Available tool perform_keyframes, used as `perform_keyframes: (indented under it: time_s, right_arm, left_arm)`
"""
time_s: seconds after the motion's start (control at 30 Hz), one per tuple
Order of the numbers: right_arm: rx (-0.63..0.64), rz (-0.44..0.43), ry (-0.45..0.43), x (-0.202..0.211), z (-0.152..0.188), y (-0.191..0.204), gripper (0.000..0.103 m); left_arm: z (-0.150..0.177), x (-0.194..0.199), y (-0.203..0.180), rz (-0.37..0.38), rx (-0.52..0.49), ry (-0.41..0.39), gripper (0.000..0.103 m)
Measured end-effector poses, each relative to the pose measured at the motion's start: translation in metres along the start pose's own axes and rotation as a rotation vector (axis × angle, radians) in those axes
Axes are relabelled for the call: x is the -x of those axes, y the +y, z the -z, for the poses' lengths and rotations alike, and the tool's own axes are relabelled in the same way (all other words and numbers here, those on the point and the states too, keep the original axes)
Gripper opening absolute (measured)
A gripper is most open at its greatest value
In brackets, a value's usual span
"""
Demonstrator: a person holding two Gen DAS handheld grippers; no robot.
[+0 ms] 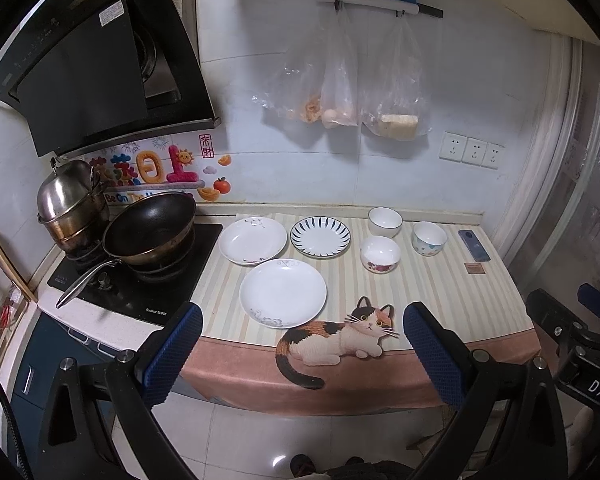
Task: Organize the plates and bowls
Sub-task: 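Move both tools to the large white swirl plate and grip its rim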
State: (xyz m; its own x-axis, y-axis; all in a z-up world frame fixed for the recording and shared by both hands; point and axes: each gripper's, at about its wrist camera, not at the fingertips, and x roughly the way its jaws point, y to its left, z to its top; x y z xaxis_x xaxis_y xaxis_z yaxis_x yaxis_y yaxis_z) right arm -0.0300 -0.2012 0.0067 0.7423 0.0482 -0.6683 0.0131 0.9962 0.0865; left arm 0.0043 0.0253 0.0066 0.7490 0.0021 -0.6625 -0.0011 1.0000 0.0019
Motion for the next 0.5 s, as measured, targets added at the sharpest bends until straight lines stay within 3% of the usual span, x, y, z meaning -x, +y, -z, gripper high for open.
perform_keyframes:
  time_s: [0.3, 0.4, 0.5]
  right_arm:
    - [-0.038, -0.038, 0.028, -0.028, 0.001, 0.018, 0.103]
    - [-0.058, -0.082, 0.082, -0.066, 0.003, 0.024, 0.103]
    - [-0.073, -0.139, 0.147, -0.116, 0.005, 0.030, 0.103]
  left_arm:
    - [-0.004, -0.031, 0.032, -0.025, 0.039, -0.010, 0.103]
    - [-0.005, -0.067, 0.051, -0.071, 0.054, 0.019, 0.103]
    - [-0.004, -0.120, 0.073, -0.113, 0.070, 0.106, 0.103]
